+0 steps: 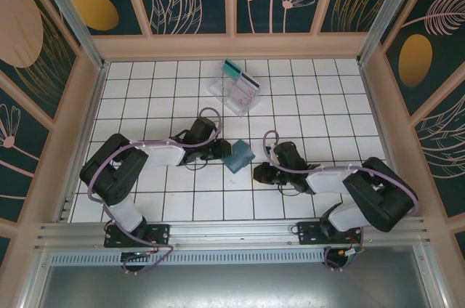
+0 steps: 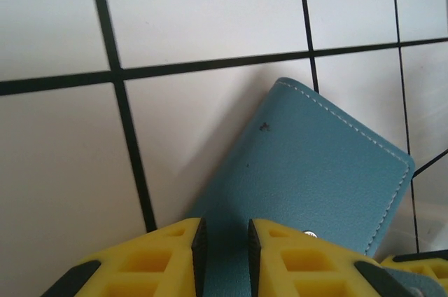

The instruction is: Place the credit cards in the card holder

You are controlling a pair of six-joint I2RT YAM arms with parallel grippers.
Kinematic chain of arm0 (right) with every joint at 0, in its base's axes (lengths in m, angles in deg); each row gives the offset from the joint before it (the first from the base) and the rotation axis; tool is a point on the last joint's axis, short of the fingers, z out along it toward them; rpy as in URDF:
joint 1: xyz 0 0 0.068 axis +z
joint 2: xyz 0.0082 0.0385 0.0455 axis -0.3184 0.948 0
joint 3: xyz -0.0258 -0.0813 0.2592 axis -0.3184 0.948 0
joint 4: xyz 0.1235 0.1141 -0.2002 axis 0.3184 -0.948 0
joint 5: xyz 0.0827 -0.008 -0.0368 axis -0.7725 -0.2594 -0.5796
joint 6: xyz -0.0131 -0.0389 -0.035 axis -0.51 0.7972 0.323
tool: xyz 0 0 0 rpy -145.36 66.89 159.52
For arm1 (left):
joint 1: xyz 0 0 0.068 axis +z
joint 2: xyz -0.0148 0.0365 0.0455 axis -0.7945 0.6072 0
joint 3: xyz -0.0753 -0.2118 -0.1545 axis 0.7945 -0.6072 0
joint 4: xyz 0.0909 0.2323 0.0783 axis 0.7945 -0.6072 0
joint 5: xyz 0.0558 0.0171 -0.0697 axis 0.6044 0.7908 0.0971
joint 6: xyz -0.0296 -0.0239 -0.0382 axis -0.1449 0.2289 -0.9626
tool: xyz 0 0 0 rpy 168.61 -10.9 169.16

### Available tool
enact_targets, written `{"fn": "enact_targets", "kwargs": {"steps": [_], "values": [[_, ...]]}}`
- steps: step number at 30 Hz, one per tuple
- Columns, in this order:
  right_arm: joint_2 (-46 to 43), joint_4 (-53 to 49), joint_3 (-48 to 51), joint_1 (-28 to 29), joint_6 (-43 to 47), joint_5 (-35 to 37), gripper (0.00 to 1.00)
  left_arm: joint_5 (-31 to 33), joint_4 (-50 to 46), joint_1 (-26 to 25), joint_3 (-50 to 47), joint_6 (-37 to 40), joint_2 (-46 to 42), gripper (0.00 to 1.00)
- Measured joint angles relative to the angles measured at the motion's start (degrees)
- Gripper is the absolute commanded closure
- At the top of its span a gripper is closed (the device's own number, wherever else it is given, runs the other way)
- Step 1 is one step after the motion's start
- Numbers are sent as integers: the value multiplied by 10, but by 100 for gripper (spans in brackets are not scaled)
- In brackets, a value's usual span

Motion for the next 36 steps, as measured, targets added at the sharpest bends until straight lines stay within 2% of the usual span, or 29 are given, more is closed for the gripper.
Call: {"fn": "enact_targets", "kwargs": {"steps": [6, 17, 25, 30, 36], "values": [[34, 56, -13, 1, -10, 7, 93, 35, -45, -33, 26, 9, 4, 74], [21, 55, -35, -25, 35, 9, 89, 58, -68, -52, 42, 9, 9, 74], [34, 66, -32, -102, 82, -8, 89, 25, -53, -70, 36, -34, 8, 72], [63, 81, -40, -113, 94, -23, 89, 3, -42, -105, 35, -66, 11, 72], [78, 89, -52, -122, 105, -32, 89, -7, -25, -123, 41, -92, 22, 68]]}}
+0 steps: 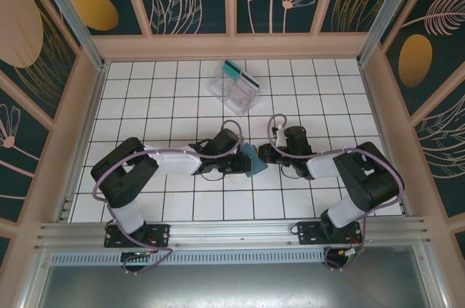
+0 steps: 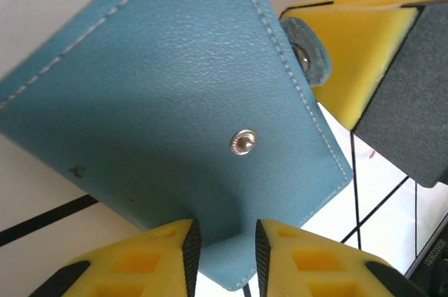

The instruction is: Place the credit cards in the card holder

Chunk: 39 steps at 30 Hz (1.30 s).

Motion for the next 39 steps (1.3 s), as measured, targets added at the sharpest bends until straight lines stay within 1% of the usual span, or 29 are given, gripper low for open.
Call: {"fn": "enact_targets", "kwargs": {"steps": [2, 7, 13, 15, 17, 20, 21, 25, 28, 30, 35, 39], "values": [[0, 0, 0, -6, 4, -7, 89, 7, -7, -2, 4, 0, 0, 61], [0, -7, 0, -20, 7, -19, 89, 39, -26, 7, -1, 0, -33, 60], [0, -19, 0, -27, 9, -21, 88, 78, -34, 56, -42, 7, -107, 53], [0, -19, 0, -27, 9, -21, 88, 85, -33, 70, -51, 14, -118, 53], [0, -19, 0, -29, 8, -24, 87, 79, -22, 72, -57, 20, -119, 54], [0, -13, 1, -37, 3, -35, 87, 52, 7, 72, -62, 23, -102, 64], [2, -8, 1, -39, 2, -39, 87, 41, 20, 72, -63, 22, -92, 65], [20, 5, 1, -41, -4, -52, 87, 5, 57, 70, -73, 10, -59, 65], [33, 18, 1, -42, -10, -59, 87, -1, 58, 63, -65, 10, -43, 64], [38, 26, 1, -42, -12, -64, 87, 7, 38, 57, -42, 15, -28, 64], [45, 34, 1, -42, -13, -67, 87, 81, -70, 40, 62, 55, 10, 64], [45, 35, 1, -42, -13, -67, 86, 106, -110, 35, 108, 76, 31, 65]]}}
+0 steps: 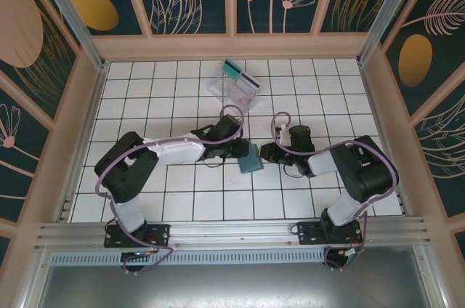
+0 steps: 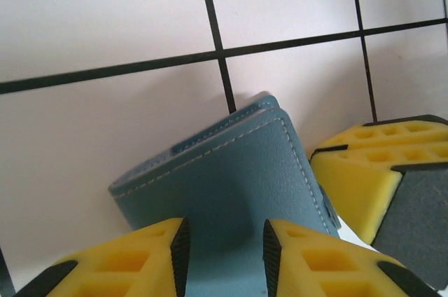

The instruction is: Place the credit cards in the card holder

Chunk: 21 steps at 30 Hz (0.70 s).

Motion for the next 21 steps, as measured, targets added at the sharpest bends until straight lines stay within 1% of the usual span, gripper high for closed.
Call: {"fn": "enact_targets", "kwargs": {"steps": [6, 10, 13, 18, 21], "values": [[0, 5, 0, -3, -5, -9, 83, 24, -45, -10, 39, 21, 28, 67], [0, 8, 1, -7, -12, -15, 79, 24, -49, -12, 44, 26, 35, 68], [-4, 6, 1, -9, -10, -17, 71, 24, -49, -12, 46, 26, 36, 68], [-12, 0, 3, -26, -12, -14, 71, 23, -49, -12, 46, 25, 36, 67], [-13, 7, 8, -37, -20, -21, 67, 23, -48, -12, 46, 25, 36, 67]]}}
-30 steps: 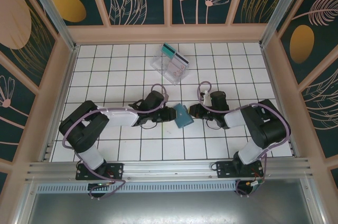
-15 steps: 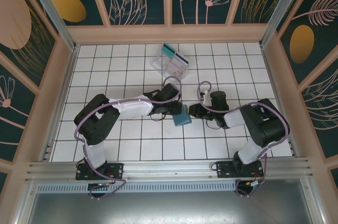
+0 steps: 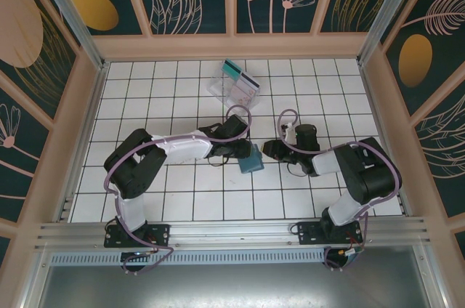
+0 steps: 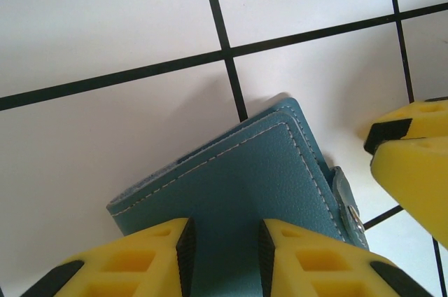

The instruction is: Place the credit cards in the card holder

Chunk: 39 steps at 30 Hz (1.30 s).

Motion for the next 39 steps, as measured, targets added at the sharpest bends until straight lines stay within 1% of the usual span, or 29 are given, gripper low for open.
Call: {"fn": "enact_targets", "kwargs": {"steps": [3, 5, 7, 8, 9, 11, 13, 17, 18, 24, 27, 33, 37, 39], "values": [[0, 11, 2, 0, -8, -13, 57, -6, 5, 0, 0, 0, 1, 68], [-4, 13, 3, 1, -8, -17, 48, -12, 11, 0, 0, 0, 5, 68], [-15, 2, 2, 3, -2, -16, 44, -16, 17, -1, 0, 0, 7, 67], [-19, -5, 0, 4, 5, -13, 44, -18, 19, -1, 0, 0, 8, 68], [-20, -13, -3, 4, 8, -13, 45, -19, 20, -1, 2, 0, 10, 68], [-17, -29, -12, 4, 12, -14, 52, -20, 19, -2, 9, 0, 15, 68], [-7, -30, -17, 3, 16, -18, 57, -20, 18, -5, 19, 0, 23, 68], [11, -18, -16, 0, 13, -27, 80, -19, 17, -12, 30, 0, 31, 68], [14, -14, -13, 0, 8, -28, 83, -18, 17, -12, 31, 0, 32, 68], [10, 0, 3, 0, -13, -36, 82, -17, 13, -13, 36, 0, 34, 68], [-9, -18, 5, 5, -8, -30, 82, -17, 12, -13, 36, -2, 34, 68], [-24, -83, -17, 44, 27, 39, 81, -13, 12, -13, 35, -10, 31, 68], [-23, -119, -46, 84, 47, 110, 82, 1, 7, -11, 34, -15, 28, 67], [-17, -129, -61, 98, 53, 139, 82, 7, 8, -9, 27, -18, 22, 66]]}}
